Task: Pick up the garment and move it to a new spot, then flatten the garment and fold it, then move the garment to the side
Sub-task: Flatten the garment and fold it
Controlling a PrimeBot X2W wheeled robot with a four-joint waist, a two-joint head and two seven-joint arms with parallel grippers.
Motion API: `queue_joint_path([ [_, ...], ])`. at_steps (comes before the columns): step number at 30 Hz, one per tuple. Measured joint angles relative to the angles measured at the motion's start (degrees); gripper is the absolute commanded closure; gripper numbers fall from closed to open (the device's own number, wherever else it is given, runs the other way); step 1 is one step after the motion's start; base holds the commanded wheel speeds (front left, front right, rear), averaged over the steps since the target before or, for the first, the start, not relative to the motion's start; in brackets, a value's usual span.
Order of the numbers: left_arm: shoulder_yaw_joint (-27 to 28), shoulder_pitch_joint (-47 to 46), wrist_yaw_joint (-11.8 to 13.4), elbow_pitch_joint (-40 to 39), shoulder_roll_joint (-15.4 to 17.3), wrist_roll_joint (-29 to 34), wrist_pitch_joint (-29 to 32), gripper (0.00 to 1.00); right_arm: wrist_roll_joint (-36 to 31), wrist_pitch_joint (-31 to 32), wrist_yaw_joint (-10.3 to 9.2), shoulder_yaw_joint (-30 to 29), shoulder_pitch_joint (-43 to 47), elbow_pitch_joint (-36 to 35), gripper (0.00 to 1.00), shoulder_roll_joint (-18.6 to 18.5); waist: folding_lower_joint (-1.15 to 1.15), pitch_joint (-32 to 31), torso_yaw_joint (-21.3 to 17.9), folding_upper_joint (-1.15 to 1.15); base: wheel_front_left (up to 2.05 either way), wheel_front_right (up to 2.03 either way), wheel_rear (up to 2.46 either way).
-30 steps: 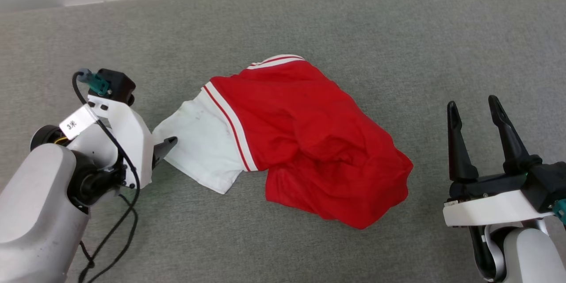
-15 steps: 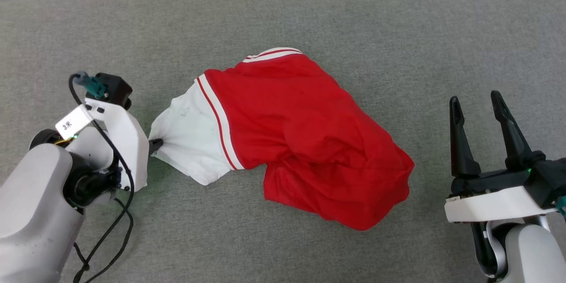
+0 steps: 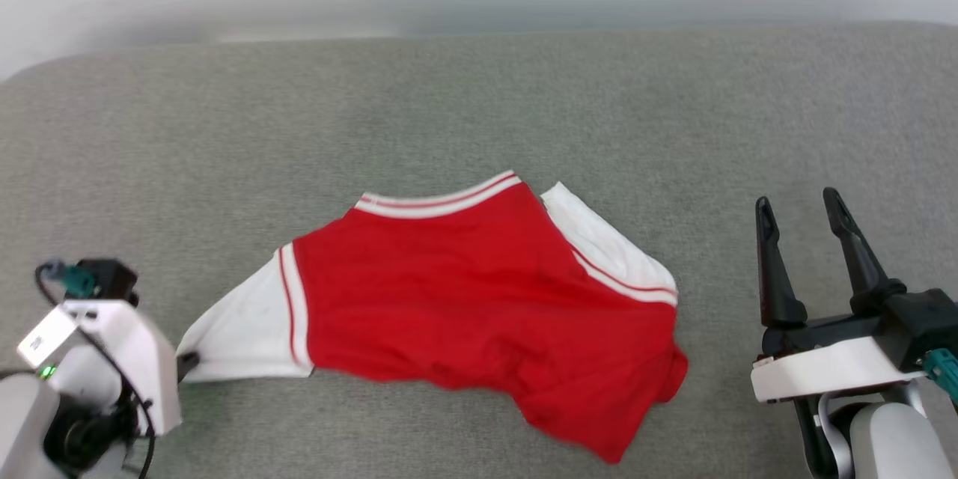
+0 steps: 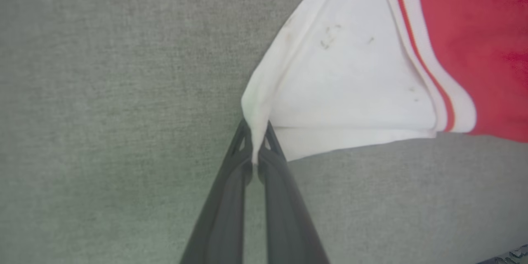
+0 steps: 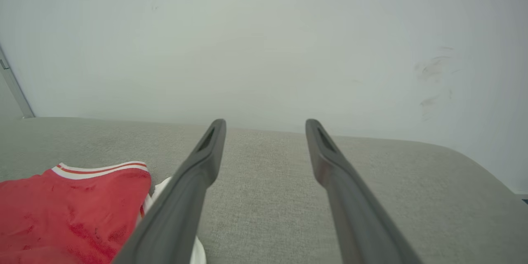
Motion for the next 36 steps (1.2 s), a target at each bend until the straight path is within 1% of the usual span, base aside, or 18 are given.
queue_joint_path([
  [5,1.34,6.25,1.46,-1.99,1.85,-0.47,-2.79,1.00,-0.18,0.00,-0.01,0.15,1.09,0.36,0.00,0.00,-0.01,-2.22,1.91,0.00,0.00,0.00,0.00],
  [9,1.70,10.04,2.90,-4.97,1.60,-0.48,-5.35,1.00,-0.43,0.00,-0.01,0.01,1.83,0.84,0.00,0.00,-0.01,-3.53,3.00,0.00,0.00,0.00,0.00],
  [10,2.00,10.61,3.18,-5.69,1.21,-0.47,-6.49,0.64,-0.43,0.00,0.00,0.00,1.90,0.90,0.00,0.00,-0.01,-3.76,3.21,0.00,0.00,0.00,0.00],
  [11,1.98,11.11,3.20,-6.66,0.65,-0.47,-7.38,0.00,-0.43,0.00,-0.01,-0.08,2.09,0.99,0.00,0.00,-0.01,-3.94,3.44,0.00,0.00,0.00,0.00],
  [13,2.12,12.21,3.07,-7.88,-0.77,-0.87,-9.50,0.00,-0.54,0.00,-0.01,-0.16,2.68,1.40,0.00,-0.01,-0.01,-4.25,3.84,0.00,0.00,0.00,0.00],
  [15,2.31,12.86,3.39,-9.04,-1.36,0.83,-13.39,0.00,-0.58,0.00,-0.01,-0.14,2.80,1.53,0.00,-0.01,-0.01,-4.57,4.12,0.00,0.00,0.00,0.00],
  [17,3.04,12.90,3.82,-10.18,-1.81,3.05,-18.78,0.00,-0.78,0.00,0.00,-0.21,2.83,1.71,0.00,0.01,-0.01,-4.85,4.35,0.00,0.00,0.00,0.00],
  [21,4.33,13.01,4.03,-13.02,-4.48,6.80,-31.04,0.00,-1.18,0.00,0.00,-0.71,3.04,1.83,0.00,0.00,-0.01,-5.58,4.82,0.00,0.00,0.00,0.00],
  [24,4.38,13.84,3.96,-15.68,-4.65,12.26,-40.95,0.00,-1.60,0.00,-0.01,-1.00,3.24,1.90,0.00,-0.01,-0.01,-6.07,5.20,0.00,0.00,0.00,0.00],
  [26,4.34,14.84,4.19,-16.93,-5.83,13.55,-45.22,0.00,-2.10,0.00,0.00,-1.18,3.28,1.90,0.00,0.00,-0.01,-6.38,5.48,0.00,0.00,0.00,0.00],
  [28,4.33,15.96,5.10,-18.63,-7.19,15.85,-47.52,0.00,-2.65,0.00,-0.01,-1.46,3.47,1.91,0.00,-0.01,-0.01,-6.69,5.78,0.00,0.00,0.00,0.00],
  [30,4.67,16.70,6.14,-20.25,-8.18,18.20,-48.47,0.00,-3.46,0.00,-0.01,-1.75,3.85,2.15,0.00,-0.01,-0.01,-6.85,6.16,0.00,0.00,0.00,0.00],
  [32,5.35,17.61,6.89,-22.10,-9.89,19.95,-48.81,0.00,-5.45,0.01,-0.01,-1.21,3.84,2.78,0.00,-0.04,-0.01,-6.99,6.53,0.00,0.00,0.00,0.00],
  [34,7.00,18.30,7.48,-24.55,-12.24,21.51,-48.83,0.00,-6.47,1.63,0.01,-0.67,3.81,3.45,0.00,0.01,-0.01,-7.08,6.99,0.00,0.00,0.00,0.00],
  [36,8.23,18.81,7.32,-26.40,-13.97,22.94,-49.00,0.00,-5.66,5.46,0.00,-0.31,2.93,3.63,0.00,0.01,-0.01,-7.06,7.56,0.00,0.00,0.00,0.00],
])
